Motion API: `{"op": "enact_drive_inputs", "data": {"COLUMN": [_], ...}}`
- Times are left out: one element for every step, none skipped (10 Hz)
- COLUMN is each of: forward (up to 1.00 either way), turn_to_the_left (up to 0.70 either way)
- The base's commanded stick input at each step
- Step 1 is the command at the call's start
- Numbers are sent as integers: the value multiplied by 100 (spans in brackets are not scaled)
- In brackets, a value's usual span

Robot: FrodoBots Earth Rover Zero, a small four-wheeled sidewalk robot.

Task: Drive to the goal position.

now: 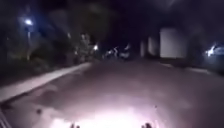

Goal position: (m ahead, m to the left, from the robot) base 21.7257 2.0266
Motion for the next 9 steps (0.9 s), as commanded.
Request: {"op": "enact_drive_inputs", "data": {"forward": [85, 85, 85, 85, 85, 85, 85, 18, 7], "turn_to_the_left": [0, 0, 0, 0, 0, 0, 0, 0, 0]}}
